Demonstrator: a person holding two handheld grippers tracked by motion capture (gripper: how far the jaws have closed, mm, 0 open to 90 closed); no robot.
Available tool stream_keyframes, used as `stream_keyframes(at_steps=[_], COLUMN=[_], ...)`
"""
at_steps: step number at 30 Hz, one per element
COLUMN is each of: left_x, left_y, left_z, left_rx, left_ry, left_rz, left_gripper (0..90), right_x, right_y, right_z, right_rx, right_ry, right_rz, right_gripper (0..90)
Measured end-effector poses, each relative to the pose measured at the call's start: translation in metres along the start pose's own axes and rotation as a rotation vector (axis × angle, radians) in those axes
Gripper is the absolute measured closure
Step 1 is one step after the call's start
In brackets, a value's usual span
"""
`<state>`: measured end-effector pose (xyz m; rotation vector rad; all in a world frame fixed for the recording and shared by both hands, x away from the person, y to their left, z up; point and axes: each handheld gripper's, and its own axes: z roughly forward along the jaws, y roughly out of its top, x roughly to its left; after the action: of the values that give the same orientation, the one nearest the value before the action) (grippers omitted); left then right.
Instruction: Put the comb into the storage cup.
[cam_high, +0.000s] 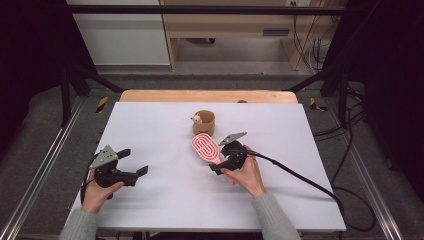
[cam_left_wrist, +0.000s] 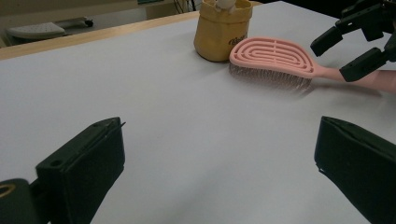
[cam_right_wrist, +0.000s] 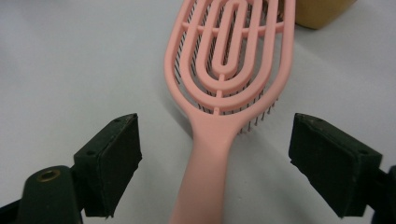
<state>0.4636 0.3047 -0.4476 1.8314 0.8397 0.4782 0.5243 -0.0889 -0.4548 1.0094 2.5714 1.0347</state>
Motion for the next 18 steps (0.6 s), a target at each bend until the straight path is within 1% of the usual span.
stream_keyframes(at_steps=[3, 4, 5, 6, 9, 10, 11, 13, 14, 16, 18], left_x=[0.0001, 0.0001, 0.0001, 0.0, -0.0001, -0.0001, -0.0001, -0.0001, -0.0002, -0.0002, -0.0002], left_y=[0.0001, 0.0001, 0.0, 0.0, 0.0, 0.0, 0.0, 0.0, 0.0001, 0.0001, 0.0], left_z=[-0.0002, -0.0002, -0.0001, 0.0, 0.0002, 0.0003, 0.0002, 0.0002, 0.0002, 0.0003, 0.0005], left_rx=[-0.001, -0.001, -0.001, 0.0, 0.001, 0.001, 0.001, 0.001, 0.001, 0.001, 0.003], left_ry=[0.0, 0.0, 0.0, 0.0, 0.0, 0.0, 0.0, 0.0, 0.0, 0.0, 0.0], left_rz=[-0.001, -0.001, -0.001, -0.001, 0.001, 0.0, 0.0, 0.0, 0.001, 0.0, 0.001], left_gripper=[1.6, 1.7, 1.6, 1.7, 1.7, 1.7, 1.7, 1.7, 1.7, 1.7, 1.7], right_x=[-0.0005, -0.0009, -0.0006, -0.0004, 0.0009, 0.0009, 0.0012, 0.0015, 0.0019, 0.002, 0.0029], right_y=[-0.0011, -0.0018, -0.0022, -0.0031, -0.0037, -0.0037, -0.0042, -0.0046, -0.0051, -0.0056, -0.0064], right_z=[0.0029, 0.0045, 0.0055, 0.0071, 0.0072, 0.0072, 0.0079, 0.0086, 0.0093, 0.0103, 0.0114], right_rx=[0.015, 0.016, 0.023, 0.022, 0.026, 0.026, 0.028, 0.026, 0.035, 0.033, 0.037], right_ry=[0.0, 0.0, -0.001, 0.003, -0.001, -0.001, -0.003, -0.003, -0.007, -0.008, -0.022], right_rz=[-0.006, -0.016, -0.016, -0.024, -0.023, -0.023, -0.026, -0.023, -0.022, -0.021, -0.016], right_gripper=[22.1, 23.9, 25.8, 30.2, 36.2, 36.2, 38.9, 40.1, 43.2, 44.6, 48.6])
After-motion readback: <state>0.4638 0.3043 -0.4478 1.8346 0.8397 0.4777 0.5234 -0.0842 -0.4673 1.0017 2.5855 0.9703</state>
